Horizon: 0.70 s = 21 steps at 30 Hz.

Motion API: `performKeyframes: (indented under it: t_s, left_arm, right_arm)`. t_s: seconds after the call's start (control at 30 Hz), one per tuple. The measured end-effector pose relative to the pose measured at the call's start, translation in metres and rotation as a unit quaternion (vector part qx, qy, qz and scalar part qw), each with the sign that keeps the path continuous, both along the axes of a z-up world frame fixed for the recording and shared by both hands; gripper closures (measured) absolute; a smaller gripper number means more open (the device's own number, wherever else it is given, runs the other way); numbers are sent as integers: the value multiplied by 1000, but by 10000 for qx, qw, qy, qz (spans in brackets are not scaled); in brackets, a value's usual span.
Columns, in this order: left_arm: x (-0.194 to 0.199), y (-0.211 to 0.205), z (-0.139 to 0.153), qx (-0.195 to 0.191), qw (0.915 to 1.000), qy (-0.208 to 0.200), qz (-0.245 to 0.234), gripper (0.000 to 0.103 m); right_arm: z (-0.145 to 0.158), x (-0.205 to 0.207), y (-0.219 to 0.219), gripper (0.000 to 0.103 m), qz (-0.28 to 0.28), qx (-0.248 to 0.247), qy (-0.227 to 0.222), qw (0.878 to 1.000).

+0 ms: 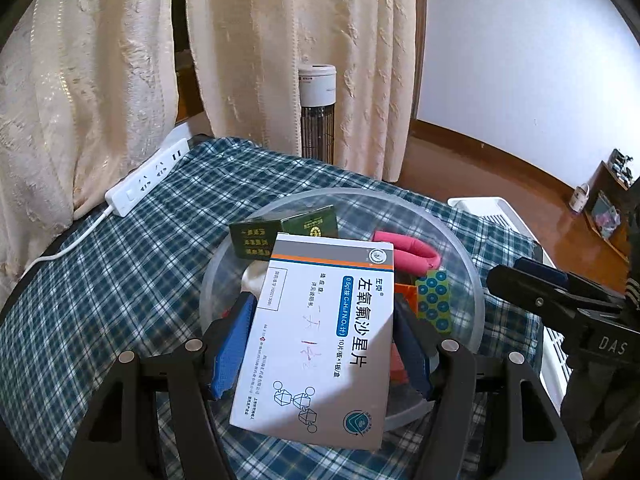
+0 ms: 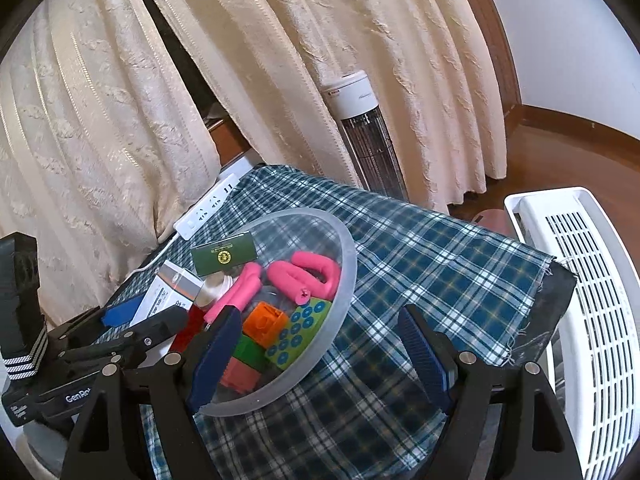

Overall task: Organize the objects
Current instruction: 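Carry the white medicine box over the clear bowl with the left gripper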

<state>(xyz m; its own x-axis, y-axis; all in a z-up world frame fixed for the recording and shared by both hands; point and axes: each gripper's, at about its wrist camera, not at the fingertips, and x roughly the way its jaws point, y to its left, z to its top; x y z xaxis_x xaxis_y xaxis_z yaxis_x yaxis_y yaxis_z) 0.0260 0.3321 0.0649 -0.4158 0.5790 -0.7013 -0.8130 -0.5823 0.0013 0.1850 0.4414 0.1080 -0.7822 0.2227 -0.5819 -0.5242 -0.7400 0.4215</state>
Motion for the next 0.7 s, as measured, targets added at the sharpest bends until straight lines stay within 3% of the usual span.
performKeyframes:
  t_s: [0.57, 0.7]
  left_arm:
    - [5, 24, -2, -53, 9999, -46, -146, 35]
    - [4, 27, -4, -94, 9998, -142, -135, 27]
  right_arm:
    - [-1, 9, 9, 19, -80, -17, 21, 10000]
    - [-1, 10, 9, 19, -77, -18, 21, 10000]
